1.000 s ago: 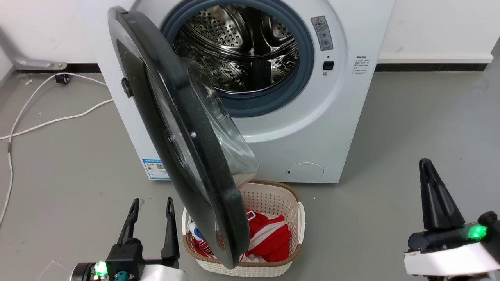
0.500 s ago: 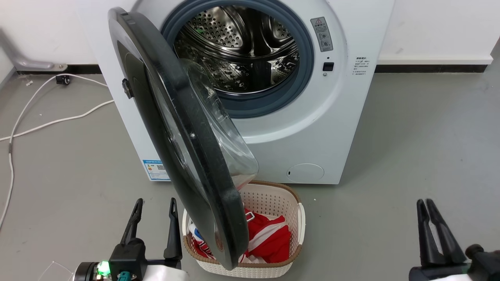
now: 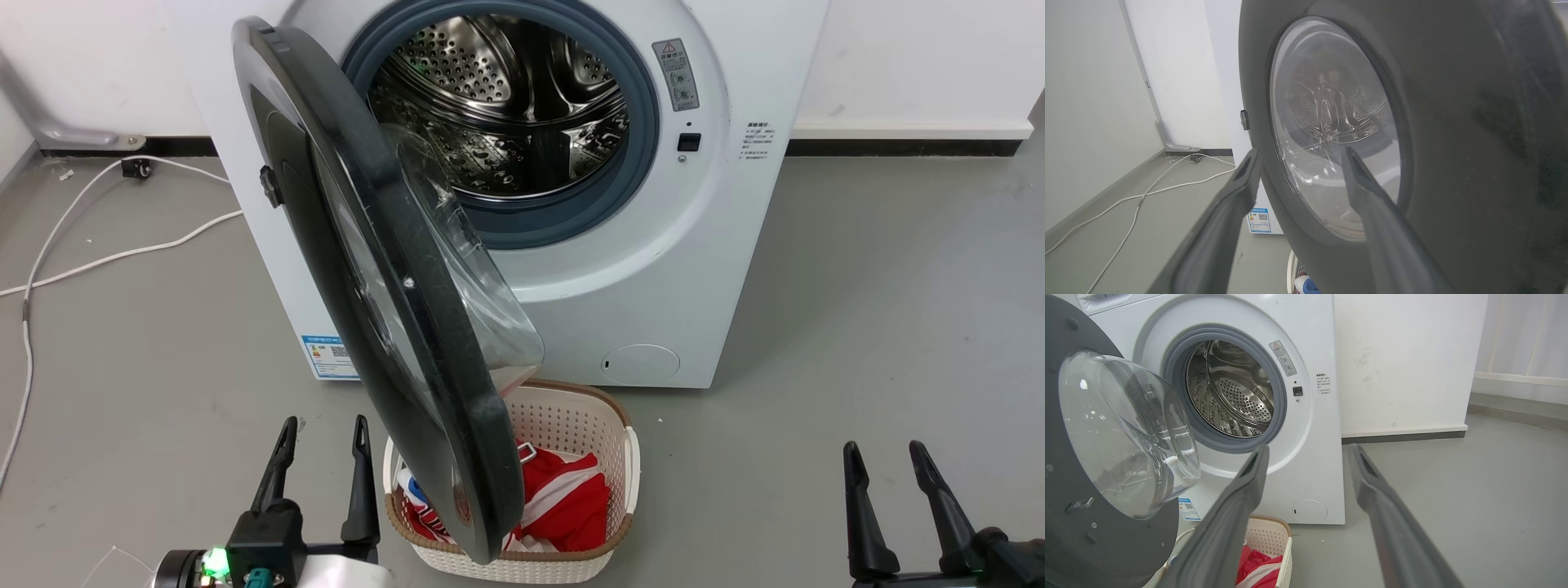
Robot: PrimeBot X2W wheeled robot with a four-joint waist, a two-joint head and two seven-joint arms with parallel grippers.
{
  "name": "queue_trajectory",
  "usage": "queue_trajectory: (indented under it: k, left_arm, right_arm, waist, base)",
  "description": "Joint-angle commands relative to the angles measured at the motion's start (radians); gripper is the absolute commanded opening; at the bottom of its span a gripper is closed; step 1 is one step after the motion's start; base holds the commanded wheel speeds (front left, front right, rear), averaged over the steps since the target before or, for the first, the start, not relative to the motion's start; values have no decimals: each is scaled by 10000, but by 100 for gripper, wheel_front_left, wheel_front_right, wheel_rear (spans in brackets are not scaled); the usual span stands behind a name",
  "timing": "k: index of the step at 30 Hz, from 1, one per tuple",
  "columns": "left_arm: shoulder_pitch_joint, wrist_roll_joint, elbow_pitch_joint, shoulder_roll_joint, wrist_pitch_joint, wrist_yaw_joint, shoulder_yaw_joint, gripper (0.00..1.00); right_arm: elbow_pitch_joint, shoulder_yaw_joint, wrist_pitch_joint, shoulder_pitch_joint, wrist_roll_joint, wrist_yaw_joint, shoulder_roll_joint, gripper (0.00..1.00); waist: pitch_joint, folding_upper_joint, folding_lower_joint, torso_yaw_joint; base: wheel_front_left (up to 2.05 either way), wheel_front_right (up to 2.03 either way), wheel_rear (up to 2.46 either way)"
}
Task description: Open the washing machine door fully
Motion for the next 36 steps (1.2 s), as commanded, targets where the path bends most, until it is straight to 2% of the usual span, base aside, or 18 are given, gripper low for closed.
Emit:
queue_trajectory:
  k: [1,11,12,13,14,24,31,36]
  left_arm:
    - [61,-21,19,-11,-28,32,27,100]
    - [68,-187,87,-11,-28,69,29,100]
    - [52,-204,50,-11,-28,95,44,37]
    - [45,-212,33,-11,-28,113,56,5]
    - [52,-238,39,-12,-28,115,56,0]
    - [-377,-440,-421,-9,-27,7,579,0]
    - [-1232,-221,-1804,-6,-26,-265,1168,0]
    - [-1774,28,-2936,-7,-26,-492,868,0]
  right_arm:
    - [18,-3,-19,128,22,-3,36,100]
    - [76,-37,-19,76,-114,-3,38,100]
    - [80,-40,-19,77,-121,-3,38,100]
    - [82,-41,-19,74,-121,-3,38,100]
    - [88,-47,-19,73,-117,-3,38,100]
    - [86,-20,-19,55,-125,-3,37,100]
    - [55,-39,-18,-24,-135,-3,37,100]
    - [101,14,-19,-46,-105,-3,36,100]
  waist:
    - [3,0,0,1]
    - [1,0,0,25]
    - [1,0,0,30]
    - [0,0,0,35]
    - [-3,0,0,39]
    - [-20,0,0,81]
    - [25,0,0,107]
    - [49,0,0,68]
  base:
    - [0,0,0]
    - [0,0,0]
    - [0,0,0]
    - [0,0,0]
    - [0,0,0]
    - [0,0,0]
    - [0,0,0]
    - [0,0,0]
